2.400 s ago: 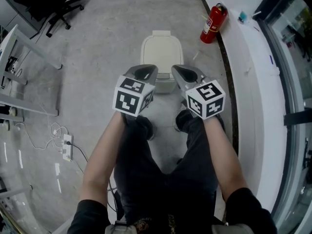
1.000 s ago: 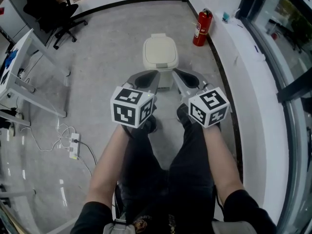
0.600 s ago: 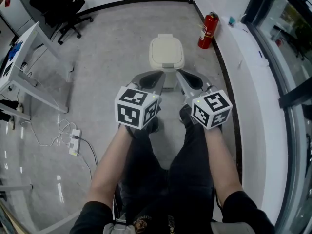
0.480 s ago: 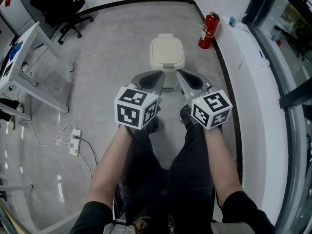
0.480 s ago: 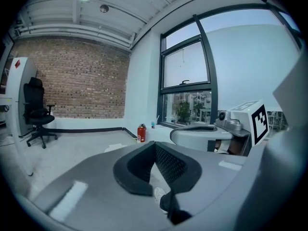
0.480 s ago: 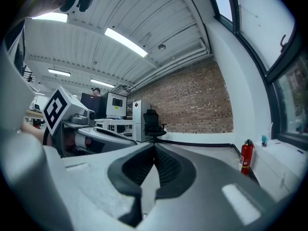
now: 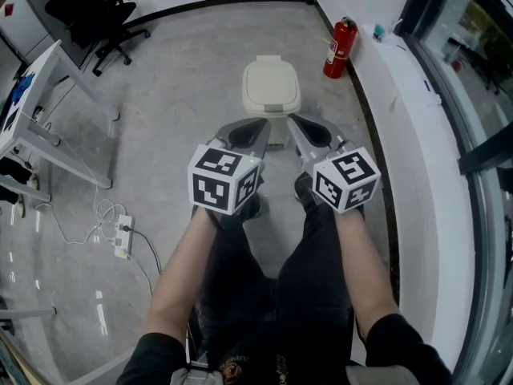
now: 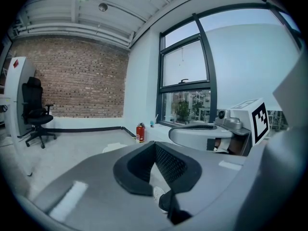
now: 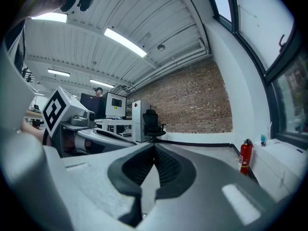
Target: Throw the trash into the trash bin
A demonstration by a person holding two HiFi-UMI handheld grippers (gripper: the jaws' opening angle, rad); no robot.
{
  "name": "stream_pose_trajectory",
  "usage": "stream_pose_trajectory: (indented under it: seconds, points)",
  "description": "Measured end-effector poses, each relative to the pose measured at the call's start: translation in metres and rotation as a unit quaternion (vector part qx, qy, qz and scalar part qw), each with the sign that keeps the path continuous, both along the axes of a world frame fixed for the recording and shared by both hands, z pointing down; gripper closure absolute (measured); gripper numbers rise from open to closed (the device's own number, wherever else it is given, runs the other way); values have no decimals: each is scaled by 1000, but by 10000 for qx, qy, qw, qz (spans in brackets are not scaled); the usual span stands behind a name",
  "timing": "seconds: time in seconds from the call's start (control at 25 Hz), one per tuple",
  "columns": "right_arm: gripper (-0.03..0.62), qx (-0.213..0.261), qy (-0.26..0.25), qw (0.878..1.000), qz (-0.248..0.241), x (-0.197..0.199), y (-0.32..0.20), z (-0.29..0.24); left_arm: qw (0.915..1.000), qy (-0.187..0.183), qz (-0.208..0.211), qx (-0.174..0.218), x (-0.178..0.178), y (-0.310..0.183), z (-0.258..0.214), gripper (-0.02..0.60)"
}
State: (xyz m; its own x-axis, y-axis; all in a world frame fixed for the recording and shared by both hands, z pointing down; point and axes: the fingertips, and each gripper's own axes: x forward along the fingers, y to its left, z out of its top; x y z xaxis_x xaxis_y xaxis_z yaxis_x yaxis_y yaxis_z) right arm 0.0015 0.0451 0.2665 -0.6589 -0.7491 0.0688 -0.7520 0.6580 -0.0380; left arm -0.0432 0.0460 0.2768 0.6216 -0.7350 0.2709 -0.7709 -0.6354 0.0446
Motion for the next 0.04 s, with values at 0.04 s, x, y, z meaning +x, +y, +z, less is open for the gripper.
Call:
stream_pose_trajectory:
  seconds: [0.04]
  points:
    - [591, -1, -3, 10000, 2, 1, 0, 0, 10000, -4, 5, -4, 1, 0, 0, 575]
